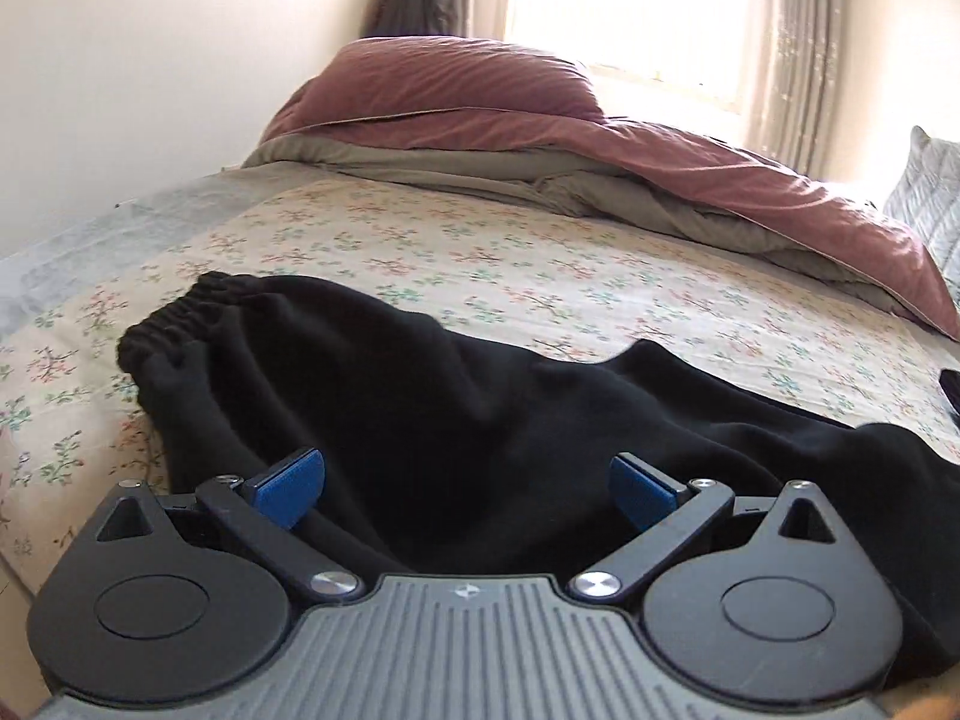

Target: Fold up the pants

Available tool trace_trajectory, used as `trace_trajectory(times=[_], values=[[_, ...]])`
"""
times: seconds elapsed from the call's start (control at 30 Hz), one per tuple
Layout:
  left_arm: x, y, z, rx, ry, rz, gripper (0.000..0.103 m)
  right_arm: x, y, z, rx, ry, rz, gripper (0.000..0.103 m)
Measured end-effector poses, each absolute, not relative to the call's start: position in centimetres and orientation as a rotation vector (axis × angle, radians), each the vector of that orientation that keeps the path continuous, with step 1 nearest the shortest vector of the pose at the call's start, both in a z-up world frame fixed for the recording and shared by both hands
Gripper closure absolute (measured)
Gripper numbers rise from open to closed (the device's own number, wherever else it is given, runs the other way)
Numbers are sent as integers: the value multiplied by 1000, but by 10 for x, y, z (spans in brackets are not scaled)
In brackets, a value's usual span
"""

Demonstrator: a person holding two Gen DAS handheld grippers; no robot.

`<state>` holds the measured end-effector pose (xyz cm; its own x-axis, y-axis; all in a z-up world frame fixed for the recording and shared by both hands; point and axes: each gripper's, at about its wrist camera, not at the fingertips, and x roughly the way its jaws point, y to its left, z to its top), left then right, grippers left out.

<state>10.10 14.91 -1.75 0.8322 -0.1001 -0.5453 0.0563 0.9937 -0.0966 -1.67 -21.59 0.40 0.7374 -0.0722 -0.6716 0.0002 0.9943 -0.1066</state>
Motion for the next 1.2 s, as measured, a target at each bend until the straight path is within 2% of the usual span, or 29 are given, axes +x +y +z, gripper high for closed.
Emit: trace_trajectory(times=[0.17,0.33,0.4,0.5,0.67,0.73,0.77,0.8,0.87,1.0,1.13,1.2], values=[[112,214,-8,-196,602,73,0,6,-173,-8,-164,757,76,19],[141,272,-18,-392,710,142,0,24,-145,-16,-179,768,147,19],[153,292,-31,-518,764,126,12,29,-138,-19,-176,779,159,19],[170,313,-53,-698,784,51,22,36,-131,-24,-175,790,169,19],[181,321,-67,-784,752,-61,23,46,-128,-30,-156,810,165,19],[183,319,-68,-786,750,-72,33,48,-129,-32,-137,817,171,19],[181,318,-68,-791,750,-71,51,49,-129,-33,-127,818,178,19],[179,318,-67,-801,734,-60,58,49,-130,-33,-120,819,186,19],[171,316,-52,-759,659,-62,65,49,-130,-33,-121,817,201,19],[154,320,-21,-659,548,-41,66,49,-137,-35,-125,830,188,19],[167,319,-38,-540,681,70,66,56,-148,-45,-89,918,158,19],[174,310,-53,-458,751,101,62,58,-151,-50,-68,944,155,17]])
